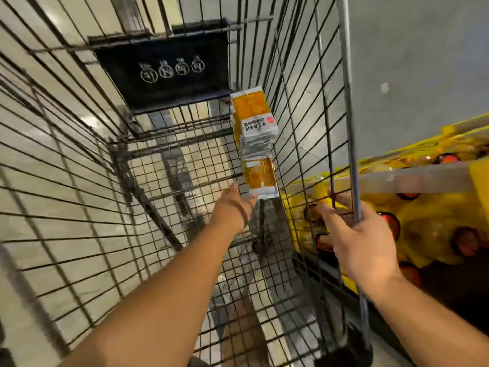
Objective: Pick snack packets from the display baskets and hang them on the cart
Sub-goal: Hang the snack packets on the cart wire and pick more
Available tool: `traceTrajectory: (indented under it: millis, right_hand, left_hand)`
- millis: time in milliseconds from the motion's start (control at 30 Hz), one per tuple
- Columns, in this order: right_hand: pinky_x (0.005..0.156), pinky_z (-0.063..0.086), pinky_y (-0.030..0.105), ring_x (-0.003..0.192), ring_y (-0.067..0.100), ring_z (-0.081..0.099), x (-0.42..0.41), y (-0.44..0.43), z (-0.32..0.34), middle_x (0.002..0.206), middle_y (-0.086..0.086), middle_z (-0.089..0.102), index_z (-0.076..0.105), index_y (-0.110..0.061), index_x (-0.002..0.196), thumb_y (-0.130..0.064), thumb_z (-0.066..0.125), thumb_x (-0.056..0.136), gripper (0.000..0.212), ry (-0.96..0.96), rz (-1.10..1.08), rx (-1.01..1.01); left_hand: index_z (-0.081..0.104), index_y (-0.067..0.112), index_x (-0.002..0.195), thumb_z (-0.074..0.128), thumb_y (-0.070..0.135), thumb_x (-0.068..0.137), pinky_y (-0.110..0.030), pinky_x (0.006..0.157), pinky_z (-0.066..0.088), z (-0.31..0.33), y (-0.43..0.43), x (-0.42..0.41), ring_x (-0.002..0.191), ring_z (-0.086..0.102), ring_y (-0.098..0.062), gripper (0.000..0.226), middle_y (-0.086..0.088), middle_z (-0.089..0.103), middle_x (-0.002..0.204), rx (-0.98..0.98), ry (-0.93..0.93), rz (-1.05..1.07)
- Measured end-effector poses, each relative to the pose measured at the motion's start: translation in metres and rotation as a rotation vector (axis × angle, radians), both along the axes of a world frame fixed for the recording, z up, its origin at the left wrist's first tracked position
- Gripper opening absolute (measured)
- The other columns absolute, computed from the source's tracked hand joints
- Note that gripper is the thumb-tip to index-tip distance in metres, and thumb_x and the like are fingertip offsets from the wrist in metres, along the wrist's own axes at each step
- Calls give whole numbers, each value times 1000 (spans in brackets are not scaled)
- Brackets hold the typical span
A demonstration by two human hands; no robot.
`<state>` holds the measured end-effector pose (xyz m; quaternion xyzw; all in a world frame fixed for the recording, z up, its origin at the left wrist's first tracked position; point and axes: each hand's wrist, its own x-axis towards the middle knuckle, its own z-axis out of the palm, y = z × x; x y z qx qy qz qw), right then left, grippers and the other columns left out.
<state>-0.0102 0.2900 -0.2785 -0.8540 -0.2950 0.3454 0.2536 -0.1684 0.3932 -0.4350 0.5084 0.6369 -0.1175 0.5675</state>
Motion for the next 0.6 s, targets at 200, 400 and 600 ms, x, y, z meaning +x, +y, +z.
traceTrajectory:
  millis: [200,400,600]
  right_hand:
    - [78,60,53,78,24,73,-2,5,7,84,-13,74,56,-72,85,-46,69,90,29,16,5,-45]
    - [81,60,53,89,21,73,-4,7,9,86,-10,76,55,-74,90,-50,66,87,26,31,-32,-39]
    - [81,60,52,86,22,73,-8,11,11,85,-8,75,52,-78,86,-54,61,83,26,11,-38,-43]
  left_hand:
    - [46,11,146,55,45,102,-25,95,40,-29,8,39,132,50,-28,57,-9,53,144,-126,-125,483]
    - [66,16,93,76,36,89,-25,73,47,-44,10,57,94,66,-24,22,-6,70,95,-45,-103,510]
    - [69,13,111,84,52,73,-31,77,54,-54,18,76,96,69,-27,57,-8,68,110,26,49,484]
